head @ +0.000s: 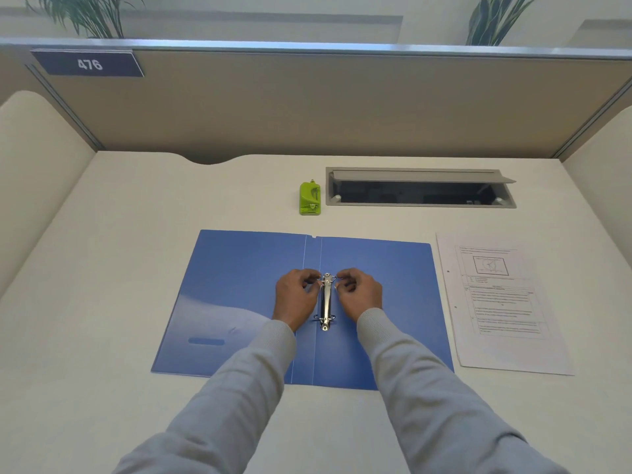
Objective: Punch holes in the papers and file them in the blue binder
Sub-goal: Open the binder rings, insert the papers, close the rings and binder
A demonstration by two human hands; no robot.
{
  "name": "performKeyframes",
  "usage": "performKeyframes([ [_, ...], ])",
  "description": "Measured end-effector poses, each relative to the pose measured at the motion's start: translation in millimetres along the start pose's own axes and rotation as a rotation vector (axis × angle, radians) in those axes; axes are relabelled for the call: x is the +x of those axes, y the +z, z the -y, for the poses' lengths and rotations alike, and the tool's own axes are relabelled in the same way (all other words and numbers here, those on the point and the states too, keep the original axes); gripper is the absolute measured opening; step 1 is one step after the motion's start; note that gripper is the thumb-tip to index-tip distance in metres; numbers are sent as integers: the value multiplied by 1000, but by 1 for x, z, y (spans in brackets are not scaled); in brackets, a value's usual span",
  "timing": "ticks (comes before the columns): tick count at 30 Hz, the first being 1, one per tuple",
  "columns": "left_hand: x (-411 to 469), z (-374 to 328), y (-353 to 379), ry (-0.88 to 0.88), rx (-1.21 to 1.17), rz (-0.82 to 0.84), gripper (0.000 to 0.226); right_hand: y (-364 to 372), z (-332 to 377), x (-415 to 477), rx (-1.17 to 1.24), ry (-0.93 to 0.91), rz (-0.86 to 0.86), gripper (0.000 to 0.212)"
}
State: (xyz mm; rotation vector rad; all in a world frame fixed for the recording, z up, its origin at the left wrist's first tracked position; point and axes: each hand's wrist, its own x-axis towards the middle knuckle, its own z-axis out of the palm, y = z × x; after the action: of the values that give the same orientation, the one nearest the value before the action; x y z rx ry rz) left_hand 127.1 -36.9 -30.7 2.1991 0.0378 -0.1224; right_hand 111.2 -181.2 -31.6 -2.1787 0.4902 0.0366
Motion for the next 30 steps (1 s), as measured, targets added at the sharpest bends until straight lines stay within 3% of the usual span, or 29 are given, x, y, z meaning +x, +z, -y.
performKeyframes([
  [14,-3,5,8,36,9,-126,12,8,-2,6,38,-18,-10,15],
  [30,-2,0,1,-39,-74,-82,17,6,-4,7,4,-28,12,14],
])
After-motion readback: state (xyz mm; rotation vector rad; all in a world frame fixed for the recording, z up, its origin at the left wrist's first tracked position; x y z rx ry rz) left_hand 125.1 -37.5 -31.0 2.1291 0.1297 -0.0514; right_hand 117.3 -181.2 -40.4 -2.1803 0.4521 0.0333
